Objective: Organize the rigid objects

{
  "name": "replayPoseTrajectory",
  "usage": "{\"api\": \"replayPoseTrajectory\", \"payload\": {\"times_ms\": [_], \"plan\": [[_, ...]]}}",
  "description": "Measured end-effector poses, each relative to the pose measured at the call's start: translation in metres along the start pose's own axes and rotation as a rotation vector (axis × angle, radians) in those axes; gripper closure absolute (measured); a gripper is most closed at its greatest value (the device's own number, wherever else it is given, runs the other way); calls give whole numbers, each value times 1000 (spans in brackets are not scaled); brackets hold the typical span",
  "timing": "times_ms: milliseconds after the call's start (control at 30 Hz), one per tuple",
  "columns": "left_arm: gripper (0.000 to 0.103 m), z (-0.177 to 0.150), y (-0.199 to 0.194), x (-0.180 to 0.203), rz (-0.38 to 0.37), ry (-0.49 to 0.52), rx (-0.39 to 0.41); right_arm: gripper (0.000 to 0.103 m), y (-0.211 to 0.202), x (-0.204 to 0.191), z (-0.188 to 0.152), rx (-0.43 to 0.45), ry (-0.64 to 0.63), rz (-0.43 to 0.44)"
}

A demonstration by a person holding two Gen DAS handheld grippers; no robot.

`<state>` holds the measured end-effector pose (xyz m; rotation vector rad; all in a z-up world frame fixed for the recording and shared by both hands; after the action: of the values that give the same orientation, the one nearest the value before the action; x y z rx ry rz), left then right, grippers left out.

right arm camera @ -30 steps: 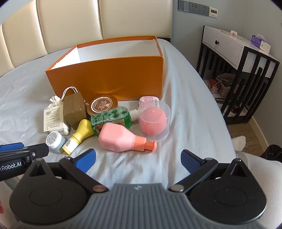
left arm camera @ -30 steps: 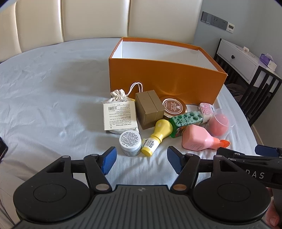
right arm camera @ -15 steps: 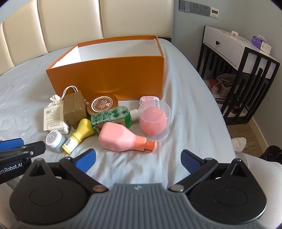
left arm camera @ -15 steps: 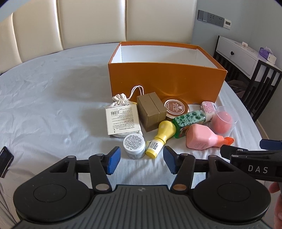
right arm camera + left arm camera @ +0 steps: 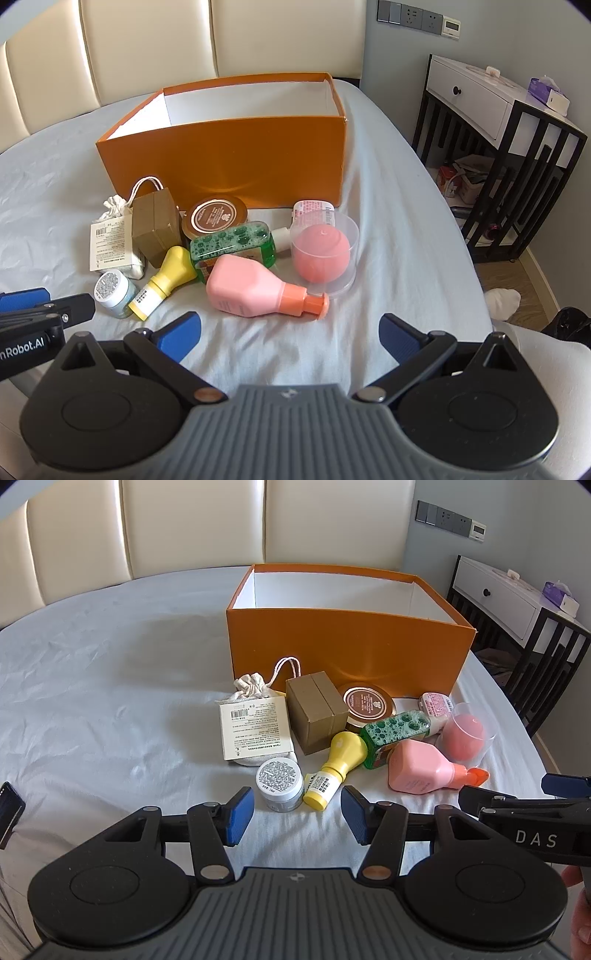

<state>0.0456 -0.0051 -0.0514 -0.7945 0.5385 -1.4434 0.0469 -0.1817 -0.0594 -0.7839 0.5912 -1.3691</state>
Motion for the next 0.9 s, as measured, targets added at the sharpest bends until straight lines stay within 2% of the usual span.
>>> {"api": "replayPoseTrajectory", "payload": {"times_ms": [400,533,700,833,900], "plan": [[38,-3,2,1,-4,-4,-13,2,0,0,0,-2,-3,0],[46,-4,4,-1,-10,-6,-19,2,-1,2,0,16,-2,-4],[46,-3,8,-5,-47,-24,-30,3,1,-2,-1,48,-20,9],[44,-2,15,-4,-98,-11,-39,3,8,-9,1,47,-56,59],[35,0,19,0,-129,24,-37,7,12,-12,4,43,-68,73]]}}
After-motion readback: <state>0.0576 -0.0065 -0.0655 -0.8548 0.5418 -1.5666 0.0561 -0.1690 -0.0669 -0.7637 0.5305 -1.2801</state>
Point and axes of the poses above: each gripper's, at about its wrist camera, not at the fingertips, and y roughly the way its jaws point, x to its right, z to its top, the point moved 8 cm from there along y, roughly the way its jaws point, and after that the axes turned 10 degrees about -y, right-handed, at the moved point
